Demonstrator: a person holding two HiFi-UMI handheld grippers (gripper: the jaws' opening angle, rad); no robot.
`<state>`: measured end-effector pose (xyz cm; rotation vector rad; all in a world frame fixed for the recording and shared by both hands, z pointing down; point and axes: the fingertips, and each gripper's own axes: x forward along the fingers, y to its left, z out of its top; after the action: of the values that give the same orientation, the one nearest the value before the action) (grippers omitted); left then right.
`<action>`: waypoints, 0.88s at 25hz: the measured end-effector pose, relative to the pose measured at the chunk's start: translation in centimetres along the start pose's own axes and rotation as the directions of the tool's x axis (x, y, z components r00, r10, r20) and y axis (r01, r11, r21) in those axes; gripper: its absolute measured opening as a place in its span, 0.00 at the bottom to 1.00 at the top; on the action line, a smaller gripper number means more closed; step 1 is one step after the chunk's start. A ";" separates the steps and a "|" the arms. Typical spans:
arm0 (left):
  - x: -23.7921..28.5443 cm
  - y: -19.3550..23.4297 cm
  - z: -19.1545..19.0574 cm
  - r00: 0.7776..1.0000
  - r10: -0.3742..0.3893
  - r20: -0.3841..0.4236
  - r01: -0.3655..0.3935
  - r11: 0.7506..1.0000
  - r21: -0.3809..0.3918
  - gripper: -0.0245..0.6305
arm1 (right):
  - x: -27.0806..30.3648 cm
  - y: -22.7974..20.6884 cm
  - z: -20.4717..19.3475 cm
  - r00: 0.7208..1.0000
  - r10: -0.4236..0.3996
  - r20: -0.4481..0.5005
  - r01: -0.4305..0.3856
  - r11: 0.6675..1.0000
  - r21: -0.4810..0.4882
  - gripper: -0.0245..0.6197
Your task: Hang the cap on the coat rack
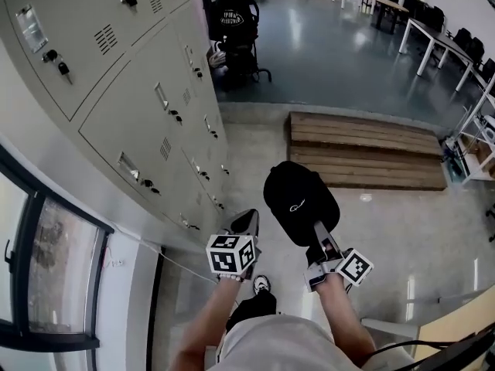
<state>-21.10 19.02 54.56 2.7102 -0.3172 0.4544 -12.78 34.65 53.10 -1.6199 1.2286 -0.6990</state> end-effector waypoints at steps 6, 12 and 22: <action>3.6 3.8 3.0 1.000 0.016 0.008 -0.016 1.000 -0.022 0.04 | 6.8 0.0 1.0 1.000 0.029 0.012 -0.029 0.999 0.020 0.07; 7.1 7.6 5.4 1.000 0.019 0.000 -0.019 1.000 0.000 0.04 | 12.5 -1.3 2.7 0.998 0.040 0.039 -0.041 0.999 0.030 0.07; 11.3 8.9 10.0 0.999 -0.023 0.034 0.022 0.999 0.041 0.04 | 15.8 -2.1 6.7 0.990 0.055 0.128 -0.060 0.997 0.038 0.07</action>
<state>-10.49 5.28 52.63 2.7604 -0.2893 0.4129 -0.97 22.21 50.90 -1.5642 1.1572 -0.5732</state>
